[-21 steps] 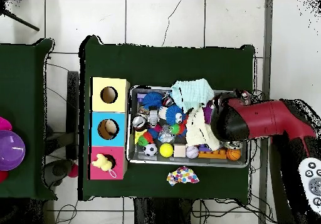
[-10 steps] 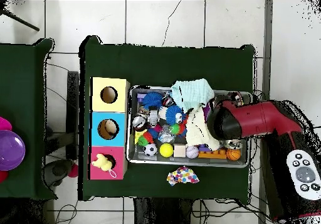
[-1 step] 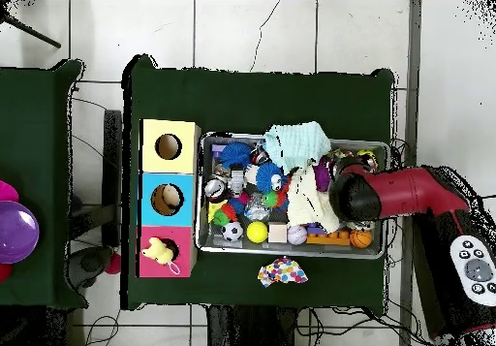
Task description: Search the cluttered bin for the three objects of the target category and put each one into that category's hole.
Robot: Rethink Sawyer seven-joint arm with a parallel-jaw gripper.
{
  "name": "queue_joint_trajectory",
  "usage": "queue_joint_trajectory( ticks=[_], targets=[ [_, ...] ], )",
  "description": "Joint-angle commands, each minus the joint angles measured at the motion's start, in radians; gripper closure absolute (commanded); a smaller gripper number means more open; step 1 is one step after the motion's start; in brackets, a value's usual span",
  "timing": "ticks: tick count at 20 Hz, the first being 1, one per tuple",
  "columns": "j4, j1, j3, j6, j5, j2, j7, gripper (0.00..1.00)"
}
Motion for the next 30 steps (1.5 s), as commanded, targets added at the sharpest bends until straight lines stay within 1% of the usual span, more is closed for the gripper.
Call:
queue_joint_trajectory(
  ticks=[1,4,8,12,14,16,17,23,25,27,30],
  targets=[
    [-0.027,-0.066,0.086,0.032,0.027,0.050,-0.189,0.00],
    [-0.030,-0.072,0.095,0.038,0.021,0.054,-0.196,0.00],
    [-0.027,-0.064,0.091,0.027,0.003,0.059,-0.173,0.00],
    [-0.026,-0.057,0.082,0.021,0.010,0.058,-0.134,0.00],
    [-0.022,-0.053,0.076,0.027,0.021,0.058,-0.115,0.00],
    [-0.017,-0.049,0.064,0.027,0.033,0.060,-0.077,0.00],
    [-0.010,-0.050,0.060,0.027,0.049,0.065,-0.051,0.00],
    [0.009,-0.047,0.036,0.030,0.106,0.080,0.020,0.00],
    [0.008,-0.052,0.038,0.043,0.126,0.088,0.011,0.00],
    [0.016,-0.067,0.055,0.041,0.144,0.101,-0.015,0.00],
    [0.017,-0.083,0.066,0.030,0.166,0.124,-0.027,0.00]
  ],
)
